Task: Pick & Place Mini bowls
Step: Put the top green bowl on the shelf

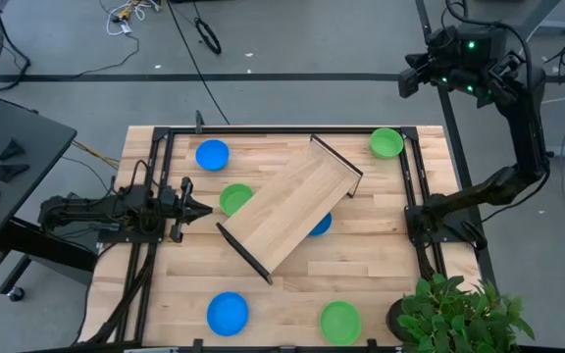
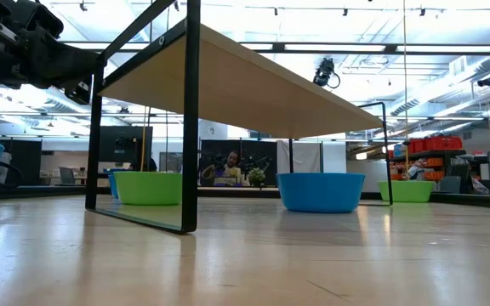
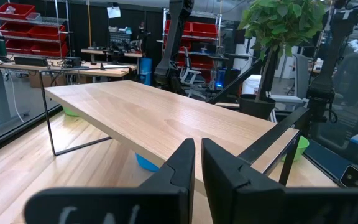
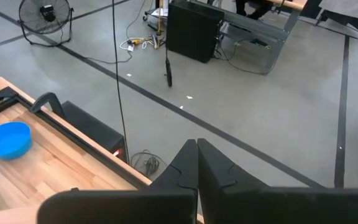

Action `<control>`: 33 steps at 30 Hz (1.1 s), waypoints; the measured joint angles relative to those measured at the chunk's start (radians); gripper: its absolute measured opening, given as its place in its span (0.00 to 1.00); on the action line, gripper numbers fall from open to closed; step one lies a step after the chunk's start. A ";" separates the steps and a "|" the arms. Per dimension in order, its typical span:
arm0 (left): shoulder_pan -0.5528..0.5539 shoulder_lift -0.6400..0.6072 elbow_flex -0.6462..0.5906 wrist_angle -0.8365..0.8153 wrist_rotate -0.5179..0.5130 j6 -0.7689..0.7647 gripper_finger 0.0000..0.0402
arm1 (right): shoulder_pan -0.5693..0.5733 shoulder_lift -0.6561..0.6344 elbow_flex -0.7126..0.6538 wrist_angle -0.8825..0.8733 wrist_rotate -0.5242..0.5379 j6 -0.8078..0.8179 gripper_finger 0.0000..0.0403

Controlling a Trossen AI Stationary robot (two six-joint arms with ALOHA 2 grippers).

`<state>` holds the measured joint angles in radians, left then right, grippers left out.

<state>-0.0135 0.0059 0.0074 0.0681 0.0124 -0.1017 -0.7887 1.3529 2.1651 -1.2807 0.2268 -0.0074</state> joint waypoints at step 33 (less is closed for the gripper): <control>0.000 0.000 0.000 0.000 0.000 0.000 0.08 | 0.000 0.000 0.000 0.000 -0.003 -0.035 0.00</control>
<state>-0.0134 0.0062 0.0073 0.0682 0.0124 -0.1015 -0.7883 1.3525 2.1651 -1.2808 0.2237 -0.0425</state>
